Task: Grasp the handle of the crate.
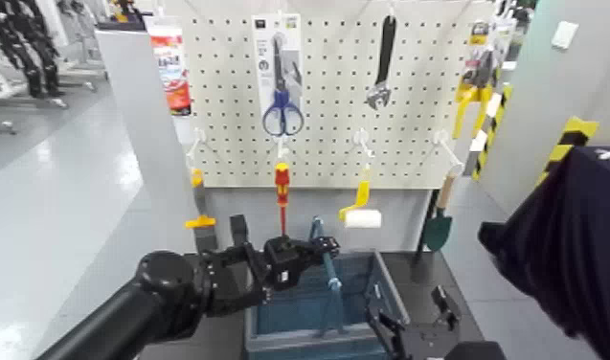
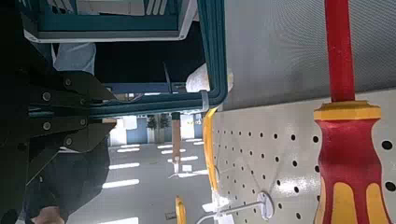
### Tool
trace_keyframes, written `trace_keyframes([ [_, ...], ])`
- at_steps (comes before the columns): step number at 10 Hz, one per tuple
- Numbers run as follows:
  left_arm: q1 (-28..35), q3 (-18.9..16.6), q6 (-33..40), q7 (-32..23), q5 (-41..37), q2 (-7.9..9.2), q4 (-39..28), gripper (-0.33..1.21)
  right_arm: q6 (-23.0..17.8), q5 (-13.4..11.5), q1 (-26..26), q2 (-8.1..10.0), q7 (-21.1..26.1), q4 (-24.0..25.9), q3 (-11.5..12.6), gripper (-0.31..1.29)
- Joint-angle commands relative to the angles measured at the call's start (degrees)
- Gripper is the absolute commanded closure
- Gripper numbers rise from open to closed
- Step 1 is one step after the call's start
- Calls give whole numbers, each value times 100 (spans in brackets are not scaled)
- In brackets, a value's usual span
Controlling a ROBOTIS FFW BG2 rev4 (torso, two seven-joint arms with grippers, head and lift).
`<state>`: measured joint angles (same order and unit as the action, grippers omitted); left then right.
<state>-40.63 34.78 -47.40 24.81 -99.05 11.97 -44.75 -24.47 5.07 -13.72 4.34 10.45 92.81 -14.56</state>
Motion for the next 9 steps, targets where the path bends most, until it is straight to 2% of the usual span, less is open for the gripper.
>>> trace_keyframes([
  [1, 73, -7, -6, 33, 0, -2, -43, 119, -14, -6, -16, 5, 1, 0, 23, 14],
  [5, 267, -24, -77, 95, 0, 42, -298, 119, -23, -6, -60, 5, 9, 9, 111, 14],
  [9, 522, 28, -235, 182, 0, 253, -913, 119, -23, -24, -104, 5, 9, 9, 164, 14],
])
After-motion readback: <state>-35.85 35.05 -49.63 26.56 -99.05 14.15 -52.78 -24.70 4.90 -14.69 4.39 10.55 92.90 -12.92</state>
